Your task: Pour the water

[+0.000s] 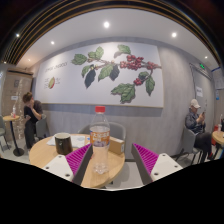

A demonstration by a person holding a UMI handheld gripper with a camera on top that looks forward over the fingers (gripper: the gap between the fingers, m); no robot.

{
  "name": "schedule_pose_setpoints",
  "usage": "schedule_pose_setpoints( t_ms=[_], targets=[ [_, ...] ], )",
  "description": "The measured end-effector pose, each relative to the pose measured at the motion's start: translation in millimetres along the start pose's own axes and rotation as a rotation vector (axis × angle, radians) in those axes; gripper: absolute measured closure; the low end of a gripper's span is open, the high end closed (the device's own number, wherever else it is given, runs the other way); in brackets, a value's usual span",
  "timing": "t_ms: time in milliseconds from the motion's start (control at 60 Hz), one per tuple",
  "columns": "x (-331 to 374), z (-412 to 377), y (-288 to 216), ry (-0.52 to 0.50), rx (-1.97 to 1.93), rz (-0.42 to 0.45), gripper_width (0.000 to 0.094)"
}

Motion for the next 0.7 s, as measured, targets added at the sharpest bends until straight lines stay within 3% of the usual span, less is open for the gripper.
schedule_pose_setpoints(
  t_ms=[33, 117, 350, 383, 417, 450, 567, 700],
  targets=[
    [12, -21, -9, -0.018, -0.010, -0.011, 0.0109],
    [-32, -24, -7, -0.049, -0.014, -0.003, 0.0097],
    [-127, -26, -1, 0.028, -0.038, 0.018, 0.0108],
    [-132, -24, -4, 0.022, -0.058, 0.022, 0.0189],
    [-139, -29, 1, 0.037, -0.063, 0.038, 0.0436],
    [-137, -29, -1, 0.053, -0.064, 0.057, 0.0441],
    [-132, -25, -8, 0.068, -0.020, 0.086, 0.0597],
    [-138, -35, -7, 0.059, 0.077, 0.058, 0.0626]
  ],
)
Point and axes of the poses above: the point between the fingertips, and its own axes, seen from behind it with the camera up: z to the right, y down, x backward, against the way the camera looks, the point moved 2 cm from there along x, backward, against the way the camera looks, and after that the axes turned 7 degrees about -y, right-handed, at the moved point
